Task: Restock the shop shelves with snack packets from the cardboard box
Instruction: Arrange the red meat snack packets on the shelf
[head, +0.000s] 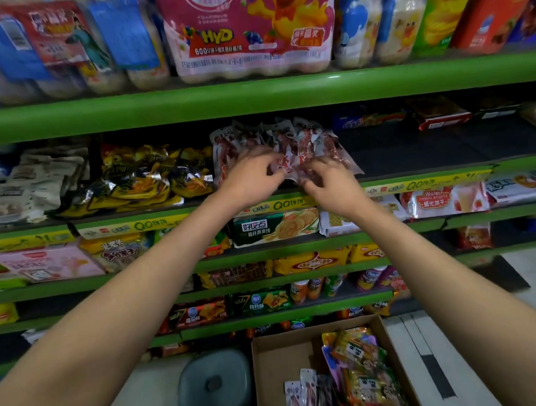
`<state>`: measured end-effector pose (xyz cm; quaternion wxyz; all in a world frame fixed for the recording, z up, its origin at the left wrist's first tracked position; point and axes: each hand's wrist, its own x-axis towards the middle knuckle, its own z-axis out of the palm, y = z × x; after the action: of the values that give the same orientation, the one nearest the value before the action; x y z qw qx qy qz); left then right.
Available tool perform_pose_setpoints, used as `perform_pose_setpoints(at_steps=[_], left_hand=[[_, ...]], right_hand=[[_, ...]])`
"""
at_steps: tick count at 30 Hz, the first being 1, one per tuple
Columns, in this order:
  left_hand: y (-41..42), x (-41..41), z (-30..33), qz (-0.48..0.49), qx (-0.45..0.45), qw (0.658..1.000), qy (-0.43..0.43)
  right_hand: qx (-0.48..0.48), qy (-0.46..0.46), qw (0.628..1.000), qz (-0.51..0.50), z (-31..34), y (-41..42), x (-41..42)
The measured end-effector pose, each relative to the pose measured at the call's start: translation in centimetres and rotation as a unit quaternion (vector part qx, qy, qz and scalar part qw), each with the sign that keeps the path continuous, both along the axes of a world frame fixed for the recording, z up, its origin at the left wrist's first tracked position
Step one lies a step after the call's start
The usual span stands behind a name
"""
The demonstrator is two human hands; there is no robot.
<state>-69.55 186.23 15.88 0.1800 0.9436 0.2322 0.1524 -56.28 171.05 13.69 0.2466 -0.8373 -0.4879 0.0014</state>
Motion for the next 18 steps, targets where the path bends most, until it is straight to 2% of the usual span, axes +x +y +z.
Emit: perform_pose_setpoints(at_steps=[2,4,9,14,16,18], left_hand=[[0.1,-0.1,-0.4,-0.048,0.022,0.996,0.073],[0.3,0.4,-0.9,-0.066,0.046,0.991,0.111],[0.8,1.9,-1.4,-0.056,0.092,0.991,0.085],[0.2,1.6,-1.2,-0.045,0.078,0.990,0.105],[-0.6,0.9,-0.5,-0.045,0.064,0.994,0.074],[-1.8,-0.4,0.3,-0.050,0.050,0.998,0.007]], right_hand=[[-0.031,-0.011,0.999,0.015,-0.4,0.3,-0.6],[-0.050,-0.028,0.998,0.014,-0.4,0.9,-0.9],[-0.038,-0.069,0.997,-0.013,0.1,2.4,-0.8],[-0.051,-0.040,0.998,-0.005,0.4,2.2,-1.0],[-0.037,-0.043,0.998,-0.010,0.5,1.5,-1.3],[-0.005,-0.052,0.999,-0.016,0.6,0.3,-1.8]])
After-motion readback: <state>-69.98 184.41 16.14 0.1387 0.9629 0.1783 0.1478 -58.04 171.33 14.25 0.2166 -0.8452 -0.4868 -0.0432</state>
